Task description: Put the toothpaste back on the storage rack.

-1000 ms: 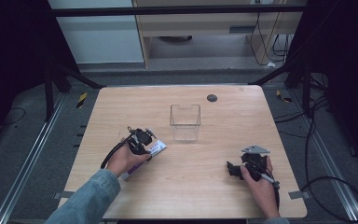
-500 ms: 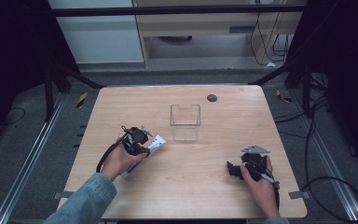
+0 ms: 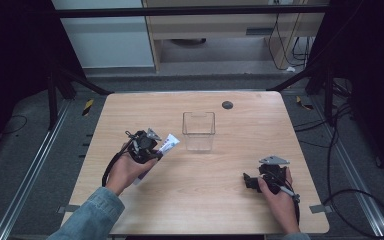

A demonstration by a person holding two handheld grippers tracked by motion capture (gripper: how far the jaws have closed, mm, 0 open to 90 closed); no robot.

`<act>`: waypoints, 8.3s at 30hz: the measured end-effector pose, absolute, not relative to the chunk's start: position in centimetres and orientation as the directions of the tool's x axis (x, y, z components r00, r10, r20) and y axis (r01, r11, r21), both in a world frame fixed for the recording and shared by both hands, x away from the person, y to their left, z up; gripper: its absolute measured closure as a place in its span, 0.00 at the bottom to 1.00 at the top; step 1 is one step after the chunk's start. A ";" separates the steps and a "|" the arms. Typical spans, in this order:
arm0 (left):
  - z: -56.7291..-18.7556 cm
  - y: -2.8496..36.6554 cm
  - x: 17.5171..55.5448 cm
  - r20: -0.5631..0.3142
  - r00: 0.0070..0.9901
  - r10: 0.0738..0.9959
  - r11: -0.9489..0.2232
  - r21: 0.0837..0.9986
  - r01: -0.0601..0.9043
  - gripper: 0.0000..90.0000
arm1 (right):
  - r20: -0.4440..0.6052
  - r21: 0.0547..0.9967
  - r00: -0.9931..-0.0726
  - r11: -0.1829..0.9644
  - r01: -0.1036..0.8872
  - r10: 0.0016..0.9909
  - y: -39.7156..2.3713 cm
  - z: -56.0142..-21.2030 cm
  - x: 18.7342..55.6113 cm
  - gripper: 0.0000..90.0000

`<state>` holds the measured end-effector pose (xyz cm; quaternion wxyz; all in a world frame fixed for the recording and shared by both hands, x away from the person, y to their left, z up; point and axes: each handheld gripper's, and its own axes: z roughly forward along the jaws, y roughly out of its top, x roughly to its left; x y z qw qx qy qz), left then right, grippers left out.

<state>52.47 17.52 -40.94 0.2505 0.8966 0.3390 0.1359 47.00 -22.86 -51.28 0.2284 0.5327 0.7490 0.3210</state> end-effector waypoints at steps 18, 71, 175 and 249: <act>-37.7 15.9 52.9 0.105 0.735 0.670 -0.620 0.624 0.476 0.87 | 0.000 0.724 -0.328 0.226 0.651 0.945 -22.9 -51.3 47.0 0.00; -29.0 7.8 58.9 0.173 0.757 0.630 -0.590 0.741 0.321 0.87 | -0.005 0.724 -0.348 0.243 0.645 0.938 -23.1 -51.3 47.0 0.00; -35.7 5.3 63.1 0.085 0.776 0.624 -0.423 0.873 0.244 0.86 | -0.001 0.725 -0.348 0.241 0.645 0.937 -23.0 -51.3 47.0 0.00; -40.6 5.0 62.7 0.101 0.789 0.606 -0.556 0.763 0.329 0.86 | -0.005 0.725 -0.347 0.242 0.645 0.938 -23.0 -51.3 47.0 0.00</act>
